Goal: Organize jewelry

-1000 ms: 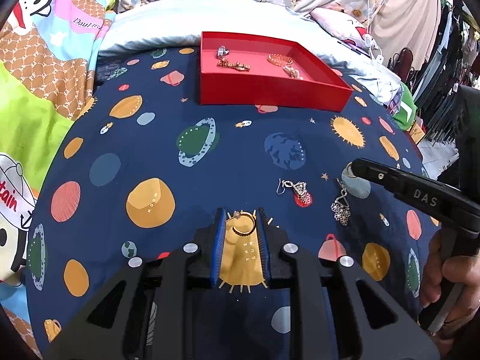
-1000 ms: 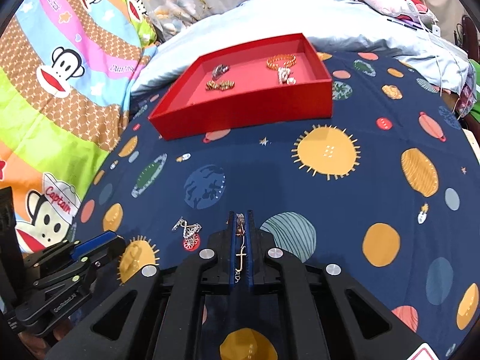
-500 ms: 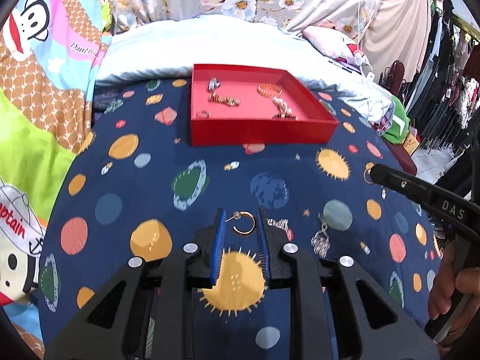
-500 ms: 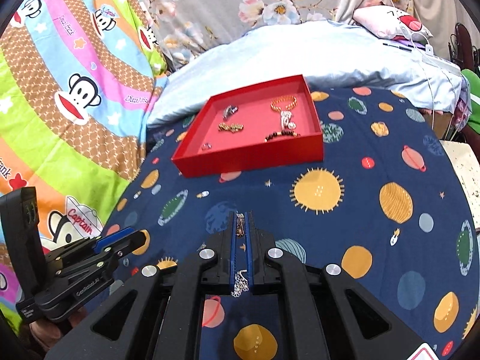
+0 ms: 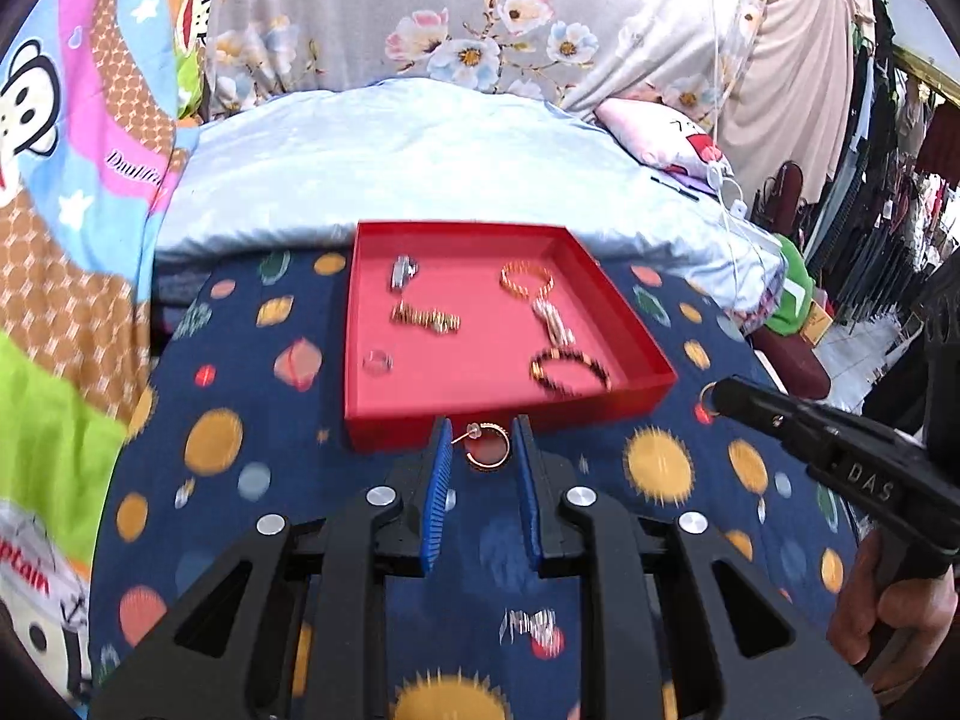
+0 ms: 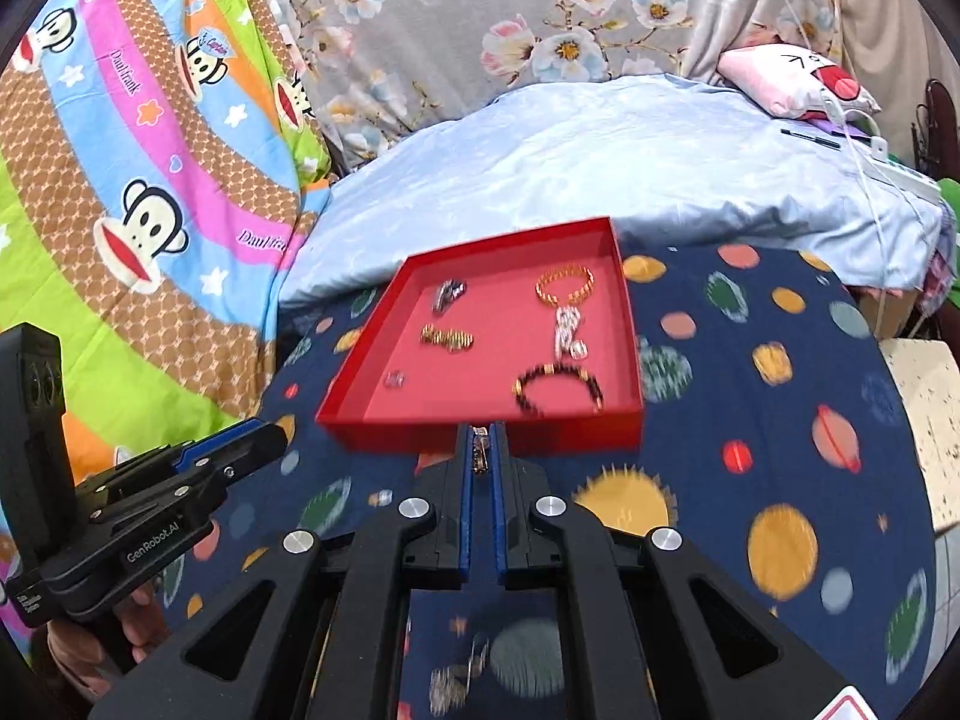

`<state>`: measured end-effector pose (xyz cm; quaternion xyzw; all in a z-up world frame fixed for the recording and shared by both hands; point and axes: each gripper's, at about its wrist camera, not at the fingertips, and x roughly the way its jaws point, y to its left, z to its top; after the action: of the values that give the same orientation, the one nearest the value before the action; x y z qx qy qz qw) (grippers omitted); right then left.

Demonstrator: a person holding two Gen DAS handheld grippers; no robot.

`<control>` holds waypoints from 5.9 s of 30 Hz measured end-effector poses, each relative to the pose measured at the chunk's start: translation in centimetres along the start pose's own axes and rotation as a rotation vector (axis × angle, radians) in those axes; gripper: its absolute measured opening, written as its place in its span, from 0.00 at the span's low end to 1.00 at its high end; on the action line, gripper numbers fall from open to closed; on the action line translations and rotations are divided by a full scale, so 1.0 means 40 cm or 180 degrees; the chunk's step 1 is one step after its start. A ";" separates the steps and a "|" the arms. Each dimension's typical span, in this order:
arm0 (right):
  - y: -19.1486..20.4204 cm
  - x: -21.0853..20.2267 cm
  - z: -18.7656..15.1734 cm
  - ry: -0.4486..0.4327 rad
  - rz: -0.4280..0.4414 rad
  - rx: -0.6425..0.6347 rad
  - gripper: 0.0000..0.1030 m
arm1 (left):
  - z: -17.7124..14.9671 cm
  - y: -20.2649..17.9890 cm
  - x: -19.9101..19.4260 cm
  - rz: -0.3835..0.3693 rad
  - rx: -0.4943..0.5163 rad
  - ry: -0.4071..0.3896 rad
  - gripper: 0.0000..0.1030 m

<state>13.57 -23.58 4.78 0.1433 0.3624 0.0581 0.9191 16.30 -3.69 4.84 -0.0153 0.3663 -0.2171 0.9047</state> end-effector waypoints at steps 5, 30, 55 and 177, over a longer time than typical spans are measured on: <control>-0.016 0.090 0.079 0.0025 0.0057 0.0064 0.04 | 0.079 0.003 0.093 -0.0026 0.0002 0.0012 0.19; -0.042 0.397 0.158 0.0377 -0.0067 0.0069 0.14 | 0.130 0.063 0.389 0.0230 -0.0066 0.0415 0.36; 0.003 0.017 -0.076 0.0181 -0.0386 -0.0047 0.34 | -0.061 0.027 0.068 0.0328 -0.0004 0.0254 0.53; 0.123 0.009 0.038 -0.0025 -0.0013 -0.0415 0.00 | 0.087 -0.008 0.004 0.0543 0.0204 -0.0310 0.02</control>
<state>14.84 -19.17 7.10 0.0825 0.3545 0.0792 0.9280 18.59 -4.52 7.35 0.0343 0.3148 -0.1500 0.9366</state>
